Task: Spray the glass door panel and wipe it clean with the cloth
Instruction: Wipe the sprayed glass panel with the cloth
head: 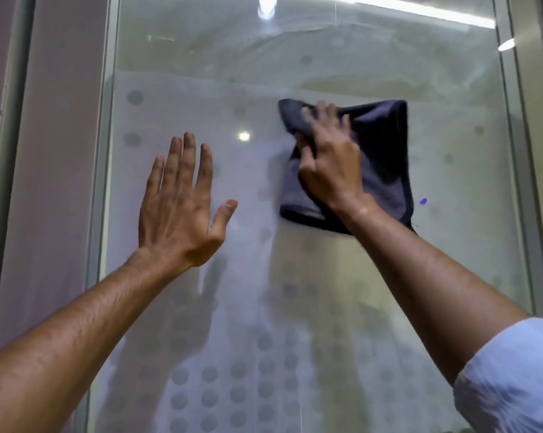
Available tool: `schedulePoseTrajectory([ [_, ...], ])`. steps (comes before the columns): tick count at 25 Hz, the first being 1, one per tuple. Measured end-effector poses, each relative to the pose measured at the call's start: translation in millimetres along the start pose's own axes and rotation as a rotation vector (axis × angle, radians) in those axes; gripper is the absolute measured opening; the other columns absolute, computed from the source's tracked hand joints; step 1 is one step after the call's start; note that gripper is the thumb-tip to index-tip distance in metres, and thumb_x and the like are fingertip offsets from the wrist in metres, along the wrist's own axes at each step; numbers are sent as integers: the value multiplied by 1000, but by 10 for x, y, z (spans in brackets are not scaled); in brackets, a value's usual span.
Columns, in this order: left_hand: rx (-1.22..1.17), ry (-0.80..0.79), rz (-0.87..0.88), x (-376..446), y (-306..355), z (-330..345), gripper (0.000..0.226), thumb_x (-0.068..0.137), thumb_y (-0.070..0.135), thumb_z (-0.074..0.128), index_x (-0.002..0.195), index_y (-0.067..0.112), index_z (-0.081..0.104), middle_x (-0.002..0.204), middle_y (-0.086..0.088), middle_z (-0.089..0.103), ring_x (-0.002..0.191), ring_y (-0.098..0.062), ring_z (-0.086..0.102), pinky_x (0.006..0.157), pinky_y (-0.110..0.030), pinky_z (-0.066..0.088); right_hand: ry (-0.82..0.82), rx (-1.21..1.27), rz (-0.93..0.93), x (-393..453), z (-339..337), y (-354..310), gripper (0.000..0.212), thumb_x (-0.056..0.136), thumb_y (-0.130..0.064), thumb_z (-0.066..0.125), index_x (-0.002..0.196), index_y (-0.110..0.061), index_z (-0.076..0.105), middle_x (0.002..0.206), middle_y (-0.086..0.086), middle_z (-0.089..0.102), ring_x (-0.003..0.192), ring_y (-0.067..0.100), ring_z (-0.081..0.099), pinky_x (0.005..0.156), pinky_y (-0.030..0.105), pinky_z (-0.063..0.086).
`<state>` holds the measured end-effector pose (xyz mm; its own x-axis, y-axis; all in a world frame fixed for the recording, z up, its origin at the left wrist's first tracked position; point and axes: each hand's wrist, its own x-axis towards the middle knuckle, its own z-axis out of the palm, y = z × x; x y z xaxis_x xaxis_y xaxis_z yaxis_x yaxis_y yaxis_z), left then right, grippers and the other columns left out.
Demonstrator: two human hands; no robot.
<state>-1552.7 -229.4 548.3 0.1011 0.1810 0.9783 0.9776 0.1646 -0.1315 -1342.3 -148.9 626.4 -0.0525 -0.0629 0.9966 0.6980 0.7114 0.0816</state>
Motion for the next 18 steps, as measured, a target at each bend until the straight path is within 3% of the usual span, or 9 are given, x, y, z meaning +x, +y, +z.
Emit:
schedulePoseTrajectory([
  [2,3,4,-3,-6,-1,-7,86,89,61,25,156,14,-4,163,-11,-11,151,-22,-13,123,-43,-1,-66,26,-164,-272,77,-84,54,87,-17,51,139,-1,50,149,27,40,141,41,34,119,47,20],
  [5,2,2,-3,-15,-7,-27,86,89,61,24,156,15,-4,163,-10,-11,151,-22,-13,123,-42,-2,-127,121,-94,-618,-20,86,53,94,-22,48,146,-8,43,157,21,27,147,36,22,121,35,16],
  [9,7,6,-6,-25,-3,-28,86,89,61,23,155,15,-6,163,-10,-13,150,-21,-14,123,-41,-4,26,-141,191,-441,-160,399,53,94,-40,35,146,-30,44,159,15,28,149,39,13,118,63,1],
  [11,12,14,-7,-23,1,-12,86,89,61,23,155,14,-6,163,-10,-13,150,-21,-14,123,-41,-4,12,-122,255,-303,-167,316,52,92,-43,34,143,-38,45,160,10,27,149,38,11,113,69,-4],
  [16,0,20,-2,-20,0,-15,88,89,62,26,156,13,-2,163,-12,-9,151,-23,-10,123,-42,-1,-103,-174,-143,-464,-67,95,49,95,-46,40,141,-35,48,156,12,37,145,43,23,108,76,9],
  [18,-4,14,1,-27,-14,-25,88,88,62,26,156,13,-2,163,-12,-9,151,-23,-10,123,-41,-2,-91,-244,-165,-612,-71,179,50,97,-45,37,143,-31,47,155,15,38,143,45,27,108,75,16],
])
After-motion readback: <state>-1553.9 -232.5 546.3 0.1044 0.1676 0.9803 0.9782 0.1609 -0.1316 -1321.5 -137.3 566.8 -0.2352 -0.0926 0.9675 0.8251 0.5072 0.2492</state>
